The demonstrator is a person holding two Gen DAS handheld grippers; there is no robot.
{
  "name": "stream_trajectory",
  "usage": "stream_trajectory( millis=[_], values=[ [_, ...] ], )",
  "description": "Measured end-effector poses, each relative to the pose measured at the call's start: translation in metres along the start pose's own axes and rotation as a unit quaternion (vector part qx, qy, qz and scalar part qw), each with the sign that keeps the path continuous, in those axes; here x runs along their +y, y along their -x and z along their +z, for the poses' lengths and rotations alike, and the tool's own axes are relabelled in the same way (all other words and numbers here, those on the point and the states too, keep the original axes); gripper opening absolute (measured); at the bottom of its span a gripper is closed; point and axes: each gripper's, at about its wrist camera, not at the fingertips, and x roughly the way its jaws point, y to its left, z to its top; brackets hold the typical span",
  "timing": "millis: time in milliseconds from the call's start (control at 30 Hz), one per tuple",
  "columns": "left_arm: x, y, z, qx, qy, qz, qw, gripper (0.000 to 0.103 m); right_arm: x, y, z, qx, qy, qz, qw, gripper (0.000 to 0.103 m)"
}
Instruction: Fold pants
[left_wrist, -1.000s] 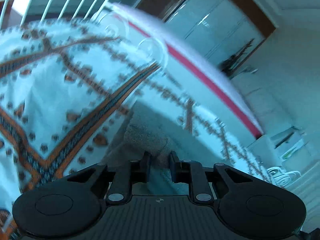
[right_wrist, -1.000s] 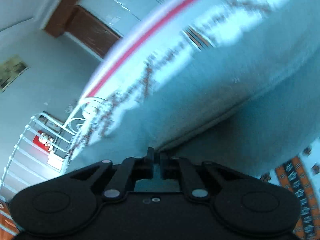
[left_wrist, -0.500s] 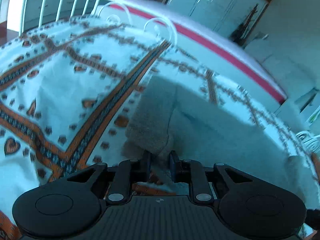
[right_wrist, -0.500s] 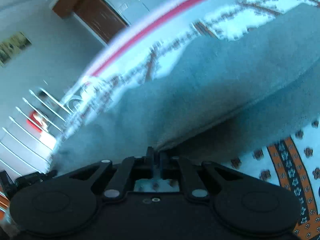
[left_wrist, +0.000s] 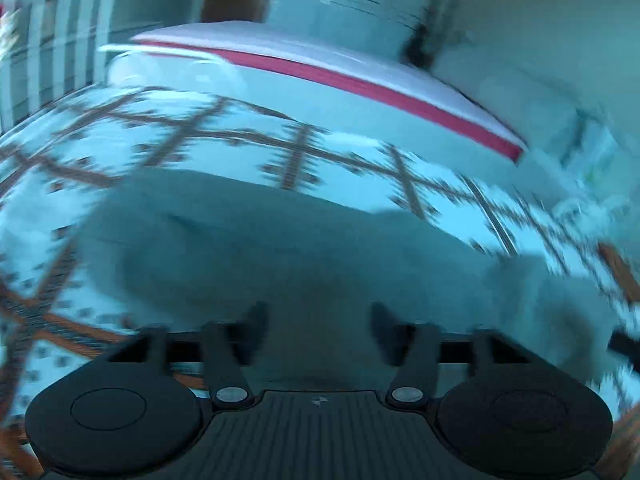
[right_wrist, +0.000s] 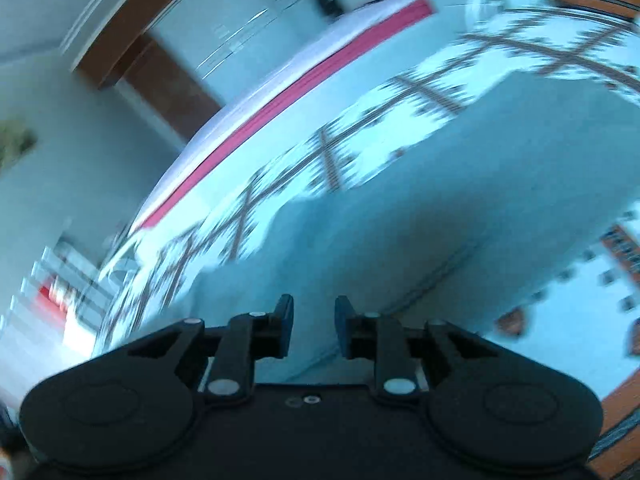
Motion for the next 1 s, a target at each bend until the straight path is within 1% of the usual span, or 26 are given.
stream_trajectory(
  millis=[100, 200, 267, 300, 333, 367, 400, 467, 500, 600, 667, 700, 733, 800, 900, 933, 1000],
  values=[
    [-0.028, -0.023, -0.008, 0.039, -0.029, -0.004, 0.9988, 0.061, -0.030, 0.006, 0.020, -0.009, -0.025, -0.030, 0.999, 0.016],
    [-0.042, -0.039, -0.017, 0.067, -0.060, 0.023, 0.9957, 0.061, -0.063, 0.002, 0.033, -0.005, -0.056, -0.054, 0.997, 0.016],
    [-0.043, -0.046, -0.022, 0.074, -0.070, 0.038, 0.9941, 0.061, -0.082, -0.004, 0.039, -0.002, -0.084, -0.059, 0.995, 0.016],
    [-0.043, -0.047, -0.025, 0.075, -0.069, 0.042, 0.9939, 0.063, -0.089, -0.007, 0.042, -0.002, -0.090, -0.066, 0.994, 0.016],
    [-0.045, -0.050, -0.027, 0.076, -0.075, 0.043, 0.9933, 0.067, -0.096, -0.012, 0.044, 0.002, -0.094, -0.074, 0.993, 0.016],
    [-0.052, -0.052, -0.029, 0.076, -0.086, 0.041, 0.9925, 0.079, -0.103, -0.018, 0.045, 0.006, -0.101, -0.078, 0.992, 0.016],
    [-0.058, -0.055, -0.031, 0.077, -0.098, 0.039, 0.9914, 0.089, -0.110, -0.022, 0.046, 0.011, -0.111, -0.077, 0.991, 0.017],
    [-0.071, -0.060, -0.037, 0.082, -0.130, 0.051, 0.9868, 0.094, -0.121, -0.033, 0.049, 0.021, -0.128, -0.081, 0.988, 0.016],
    [-0.074, -0.061, -0.038, 0.082, -0.134, 0.057, 0.9859, 0.096, -0.125, -0.038, 0.050, 0.021, -0.131, -0.079, 0.988, 0.015],
    [-0.071, -0.061, -0.035, 0.084, -0.121, 0.050, 0.9878, 0.097, -0.125, -0.046, 0.055, 0.006, -0.133, -0.078, 0.988, 0.014],
    [-0.069, -0.061, -0.035, 0.083, -0.116, 0.049, 0.9886, 0.097, -0.128, -0.049, 0.060, 0.004, -0.137, -0.079, 0.987, 0.002],
    [-0.070, -0.061, -0.035, 0.082, -0.116, 0.050, 0.9886, 0.097, -0.129, -0.048, 0.061, 0.005, -0.141, -0.082, 0.987, 0.000],
    [-0.070, -0.062, -0.036, 0.082, -0.118, 0.050, 0.9884, 0.097, -0.128, -0.044, 0.063, 0.001, -0.140, -0.080, 0.987, 0.000],
    [-0.069, -0.062, -0.036, 0.081, -0.116, 0.049, 0.9887, 0.097, -0.119, -0.029, 0.063, -0.015, -0.122, -0.078, 0.989, 0.000],
    [-0.068, -0.063, -0.034, 0.083, -0.112, 0.047, 0.9891, 0.097, -0.098, 0.002, 0.061, -0.041, -0.076, -0.068, 0.994, 0.000],
    [-0.068, -0.063, -0.033, 0.083, -0.111, 0.046, 0.9893, 0.097, -0.094, 0.011, 0.060, -0.045, -0.062, -0.071, 0.995, 0.000],
    [-0.068, -0.064, -0.032, 0.084, -0.109, 0.045, 0.9894, 0.097, -0.095, 0.029, 0.054, -0.038, -0.056, -0.081, 0.994, 0.000]
  ],
)
